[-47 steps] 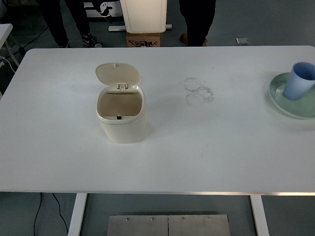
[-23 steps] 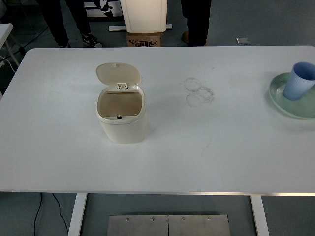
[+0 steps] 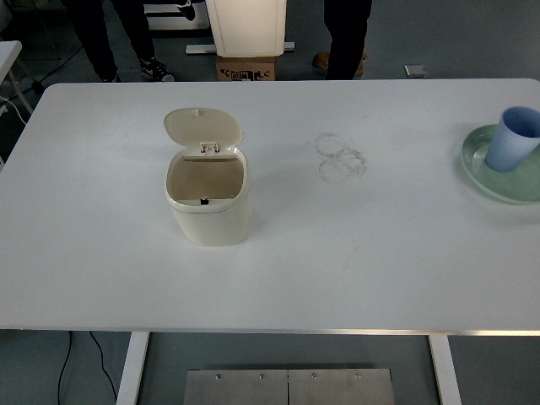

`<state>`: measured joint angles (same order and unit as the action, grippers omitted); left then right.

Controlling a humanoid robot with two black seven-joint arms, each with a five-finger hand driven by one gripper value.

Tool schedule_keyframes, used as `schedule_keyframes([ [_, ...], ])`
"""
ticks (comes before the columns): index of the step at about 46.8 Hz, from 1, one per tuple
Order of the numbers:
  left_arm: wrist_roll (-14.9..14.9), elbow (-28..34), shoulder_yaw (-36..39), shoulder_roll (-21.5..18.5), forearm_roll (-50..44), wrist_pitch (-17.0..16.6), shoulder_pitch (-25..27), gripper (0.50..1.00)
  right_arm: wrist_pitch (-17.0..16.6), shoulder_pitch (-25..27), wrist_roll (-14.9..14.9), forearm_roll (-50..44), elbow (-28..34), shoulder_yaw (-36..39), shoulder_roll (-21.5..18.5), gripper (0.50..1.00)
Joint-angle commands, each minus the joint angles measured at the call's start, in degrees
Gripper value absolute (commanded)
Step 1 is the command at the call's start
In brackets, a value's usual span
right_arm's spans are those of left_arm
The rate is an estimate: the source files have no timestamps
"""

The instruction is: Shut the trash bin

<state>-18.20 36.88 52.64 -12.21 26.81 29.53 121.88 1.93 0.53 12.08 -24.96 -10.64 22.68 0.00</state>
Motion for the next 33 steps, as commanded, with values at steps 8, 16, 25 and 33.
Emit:
schedule_keyframes([
  [8, 0.1, 3.1, 0.1, -0.2, 0.0, 0.0, 0.8, 1.0, 0.0, 0.0, 0.0, 0.0, 0.0, 0.0, 0.0, 0.991],
  [16, 0.3, 4.0, 0.1, 0.0, 0.0, 1.0, 0.7, 1.0, 0.0, 0.0, 0.0, 0.0, 0.0, 0.0, 0.0, 0.991],
  [25, 0.3, 5.0, 0.3, 0.1, 0.0, 1.8, 0.3, 1.0, 0.0, 0.1, 0.0, 0.0, 0.0, 0.0, 0.0, 0.991],
  [33, 0.3, 5.0, 0.4, 0.2, 0.1, 5.4, -0.1, 1.0, 0.0, 0.1, 0.0, 0.0, 0.0, 0.0, 0.0, 0.991],
])
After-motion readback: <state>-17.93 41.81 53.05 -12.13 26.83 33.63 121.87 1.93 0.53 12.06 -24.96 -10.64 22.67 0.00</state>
